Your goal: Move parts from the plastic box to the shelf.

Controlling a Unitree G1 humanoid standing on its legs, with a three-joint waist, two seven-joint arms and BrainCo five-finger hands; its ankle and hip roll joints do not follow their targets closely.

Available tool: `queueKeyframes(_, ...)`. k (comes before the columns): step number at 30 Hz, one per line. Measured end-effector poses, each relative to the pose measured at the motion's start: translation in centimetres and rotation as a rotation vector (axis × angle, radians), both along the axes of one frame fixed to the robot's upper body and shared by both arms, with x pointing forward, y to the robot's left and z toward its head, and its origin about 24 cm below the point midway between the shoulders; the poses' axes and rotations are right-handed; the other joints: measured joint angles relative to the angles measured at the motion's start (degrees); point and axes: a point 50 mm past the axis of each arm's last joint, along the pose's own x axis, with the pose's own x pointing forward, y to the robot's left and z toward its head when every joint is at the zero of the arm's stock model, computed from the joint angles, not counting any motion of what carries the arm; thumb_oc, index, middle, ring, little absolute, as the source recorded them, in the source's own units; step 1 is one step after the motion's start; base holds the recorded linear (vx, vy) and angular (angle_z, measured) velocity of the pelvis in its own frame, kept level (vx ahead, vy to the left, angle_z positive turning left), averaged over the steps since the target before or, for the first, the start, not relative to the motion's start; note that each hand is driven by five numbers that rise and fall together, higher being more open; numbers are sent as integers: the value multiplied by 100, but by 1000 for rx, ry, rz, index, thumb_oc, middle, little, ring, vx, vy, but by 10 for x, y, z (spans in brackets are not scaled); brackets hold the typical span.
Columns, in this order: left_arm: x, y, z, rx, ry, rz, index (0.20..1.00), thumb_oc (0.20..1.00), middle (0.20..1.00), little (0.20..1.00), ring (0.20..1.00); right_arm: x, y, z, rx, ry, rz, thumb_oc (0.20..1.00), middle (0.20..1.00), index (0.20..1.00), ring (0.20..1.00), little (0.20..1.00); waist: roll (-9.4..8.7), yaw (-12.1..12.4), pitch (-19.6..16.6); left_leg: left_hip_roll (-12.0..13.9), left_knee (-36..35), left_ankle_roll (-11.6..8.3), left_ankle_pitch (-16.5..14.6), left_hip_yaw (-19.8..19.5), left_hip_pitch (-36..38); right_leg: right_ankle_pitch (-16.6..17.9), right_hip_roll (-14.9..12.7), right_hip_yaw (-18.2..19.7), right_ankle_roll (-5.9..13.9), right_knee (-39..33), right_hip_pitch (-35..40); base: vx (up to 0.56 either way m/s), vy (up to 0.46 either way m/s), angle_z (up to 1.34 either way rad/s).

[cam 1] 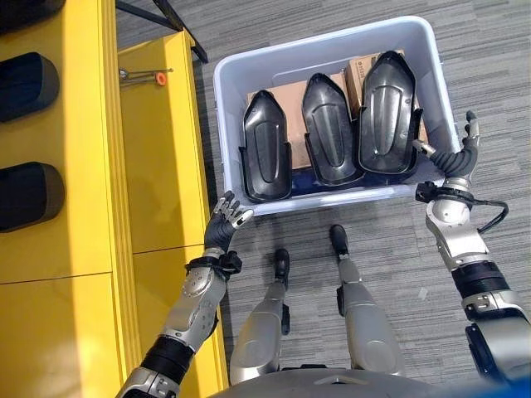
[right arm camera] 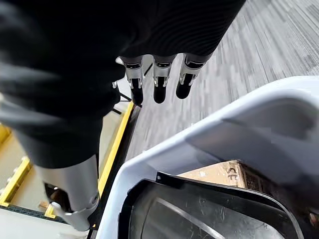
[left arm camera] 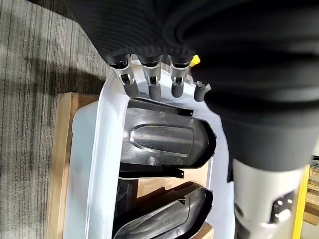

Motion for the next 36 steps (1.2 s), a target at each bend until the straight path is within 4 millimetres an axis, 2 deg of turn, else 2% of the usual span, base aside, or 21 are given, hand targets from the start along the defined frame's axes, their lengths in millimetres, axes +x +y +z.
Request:
queueKeyframes(4, 0, 0, 0, 0, 0, -2, 1000, 1000, 1000, 1000, 1000, 5, 7, 1, -16, 12, 30, 1000, 1000, 1000, 1000, 1000, 8, 8, 2, 9, 0, 0, 0, 7, -23, 20, 11, 9, -26, 0, -33, -2, -4, -1)
queueKeyframes(11, 0, -1, 1, -1, -5, -13, 1000, 1000, 1000, 1000, 1000, 12, 16, 15, -31, -21, 68, 1000, 1000, 1000, 1000, 1000, 13, 28, 1, 8, 1, -6, 3, 7, -84, 35, 11, 8, -40, 1, -85, 0, 0, 0)
queueKeyframes(18, 1, -6, 1, 0, -6, -33, 1000, 1000, 1000, 1000, 1000, 13, 25, 16, -66, -22, 102, 1000, 1000, 1000, 1000, 1000, 17, 50, 3, 14, 0, -10, 7, 3, -107, 56, 16, 2, -57, 1, -104, 0, 0, 0)
queueKeyframes(23, 1, -6, 1, 0, -6, -33, 1000, 1000, 1000, 1000, 1000, 13, 24, 15, -66, -17, 98, 1000, 1000, 1000, 1000, 1000, 17, 119, 3, 14, 0, -13, 9, 0, -109, 56, 16, -1, -57, 1, -105, 0, 0, 0)
queueKeyframes(25, 2, -6, 2, 1, -9, -34, 1000, 1000, 1000, 1000, 1000, 18, 17, 6, -65, 36, 62, 1000, 1000, 1000, 1000, 1000, 17, 168, 3, 14, 0, -15, 10, -11, -143, 56, 15, -10, -57, 1, -137, 0, 0, 0)
queueKeyframes(36, 2, -4, 2, 10, -10, -35, 1000, 1000, 1000, 1000, 1000, 21, 7, -5, -63, 106, 15, 1000, 1000, 1000, 1000, 1000, 100, 188, 39, 11, 0, -25, 18, -8, -262, 63, 12, -9, -54, 1, -259, 0, 0, 0)
